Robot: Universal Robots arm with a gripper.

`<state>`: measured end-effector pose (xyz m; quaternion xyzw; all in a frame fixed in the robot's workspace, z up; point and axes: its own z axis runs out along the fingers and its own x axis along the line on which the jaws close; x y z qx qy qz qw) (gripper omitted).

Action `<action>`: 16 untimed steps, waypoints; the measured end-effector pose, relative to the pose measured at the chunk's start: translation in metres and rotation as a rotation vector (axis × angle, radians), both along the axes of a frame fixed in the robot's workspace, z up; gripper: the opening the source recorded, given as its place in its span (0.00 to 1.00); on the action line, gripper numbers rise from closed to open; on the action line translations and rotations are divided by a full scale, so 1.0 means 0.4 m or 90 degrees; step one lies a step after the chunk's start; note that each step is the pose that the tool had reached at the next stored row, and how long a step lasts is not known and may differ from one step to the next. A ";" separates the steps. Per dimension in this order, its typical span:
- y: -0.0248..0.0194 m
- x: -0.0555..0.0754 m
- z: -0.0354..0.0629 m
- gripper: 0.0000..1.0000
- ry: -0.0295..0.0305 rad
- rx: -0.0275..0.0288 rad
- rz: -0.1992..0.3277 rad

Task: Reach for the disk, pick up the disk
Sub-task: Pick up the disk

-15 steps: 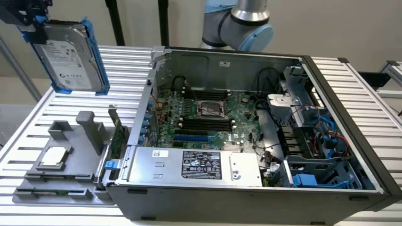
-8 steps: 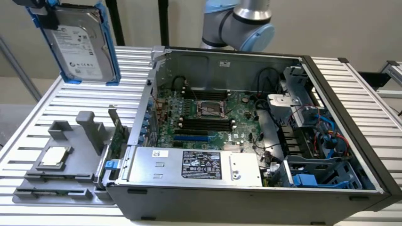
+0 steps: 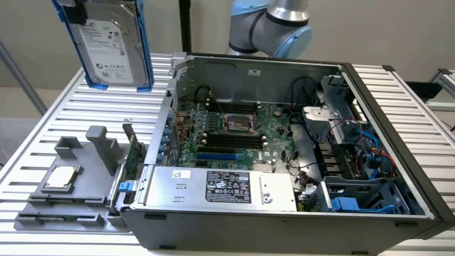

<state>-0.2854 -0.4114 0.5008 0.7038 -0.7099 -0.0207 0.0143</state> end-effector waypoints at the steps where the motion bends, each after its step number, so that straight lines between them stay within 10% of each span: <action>1: 0.000 0.012 0.003 0.33 0.0006 -0.0001 0.000; 16: -0.006 0.182 0.023 0.33 0.0046 0.0001 0.000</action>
